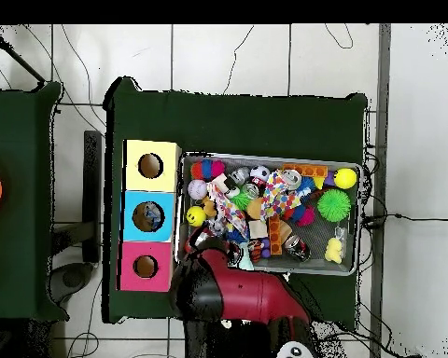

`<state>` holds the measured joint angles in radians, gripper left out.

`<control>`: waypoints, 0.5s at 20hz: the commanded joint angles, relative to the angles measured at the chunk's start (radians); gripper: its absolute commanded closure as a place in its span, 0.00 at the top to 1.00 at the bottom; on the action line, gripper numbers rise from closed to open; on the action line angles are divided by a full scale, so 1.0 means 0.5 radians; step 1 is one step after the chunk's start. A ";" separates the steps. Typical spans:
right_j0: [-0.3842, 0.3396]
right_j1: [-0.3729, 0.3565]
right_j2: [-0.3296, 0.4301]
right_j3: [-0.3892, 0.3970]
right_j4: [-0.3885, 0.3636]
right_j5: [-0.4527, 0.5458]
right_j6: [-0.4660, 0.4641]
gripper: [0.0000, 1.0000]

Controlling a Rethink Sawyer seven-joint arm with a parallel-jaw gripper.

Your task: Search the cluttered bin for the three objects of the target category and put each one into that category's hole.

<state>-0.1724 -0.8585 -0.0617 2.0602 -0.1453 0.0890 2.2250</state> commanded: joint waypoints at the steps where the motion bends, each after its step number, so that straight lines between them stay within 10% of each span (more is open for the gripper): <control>1: -0.058 0.238 0.080 -0.074 -0.064 -0.209 0.186 1.00; 10: -0.109 0.506 0.074 -0.132 -0.093 -0.431 0.175 1.00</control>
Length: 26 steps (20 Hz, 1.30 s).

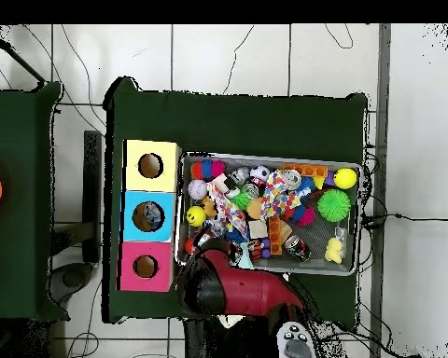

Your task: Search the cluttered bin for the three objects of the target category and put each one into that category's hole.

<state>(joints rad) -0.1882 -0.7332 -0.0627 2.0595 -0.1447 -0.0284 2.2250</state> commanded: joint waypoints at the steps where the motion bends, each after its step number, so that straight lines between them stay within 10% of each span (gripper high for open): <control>1: -0.067 0.271 0.063 -0.127 -0.091 -0.219 0.180 1.00; 26: -0.066 0.082 0.254 0.025 0.031 -0.146 0.278 1.00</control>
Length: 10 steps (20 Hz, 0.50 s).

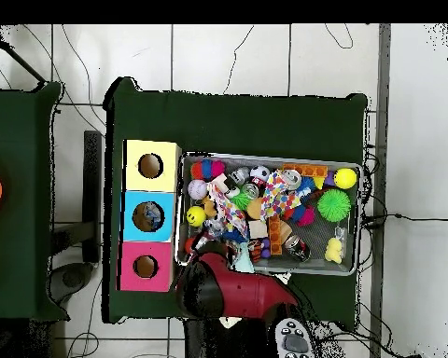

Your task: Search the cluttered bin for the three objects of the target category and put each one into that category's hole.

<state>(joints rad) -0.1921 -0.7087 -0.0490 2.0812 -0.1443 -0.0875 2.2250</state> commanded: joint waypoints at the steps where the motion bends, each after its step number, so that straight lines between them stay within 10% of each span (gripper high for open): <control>1: -0.049 0.058 0.217 -0.041 0.029 -0.051 0.276 1.00; 10: -0.048 0.250 0.209 -0.185 -0.007 -0.249 0.255 1.00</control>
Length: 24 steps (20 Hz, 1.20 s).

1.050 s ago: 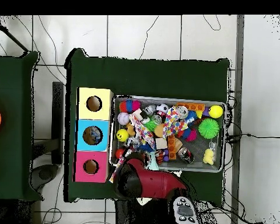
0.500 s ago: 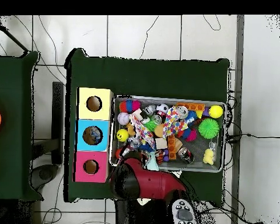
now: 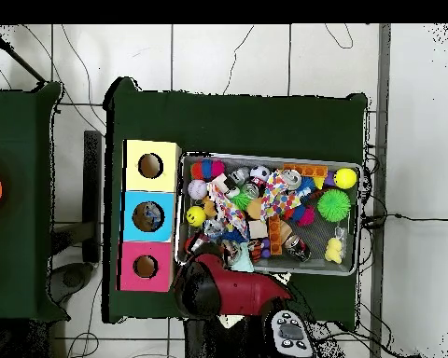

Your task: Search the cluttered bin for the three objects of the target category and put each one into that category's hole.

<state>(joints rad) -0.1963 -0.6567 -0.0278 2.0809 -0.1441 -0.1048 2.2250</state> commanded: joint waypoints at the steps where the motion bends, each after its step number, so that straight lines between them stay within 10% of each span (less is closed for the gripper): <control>1: -0.044 0.163 0.160 -0.203 -0.012 -0.229 0.248 1.00; 24: 0.002 0.377 0.017 -0.390 0.029 -0.433 0.242 1.00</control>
<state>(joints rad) -0.1729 -0.5228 -0.0584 2.0057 -0.1437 -0.2238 2.2250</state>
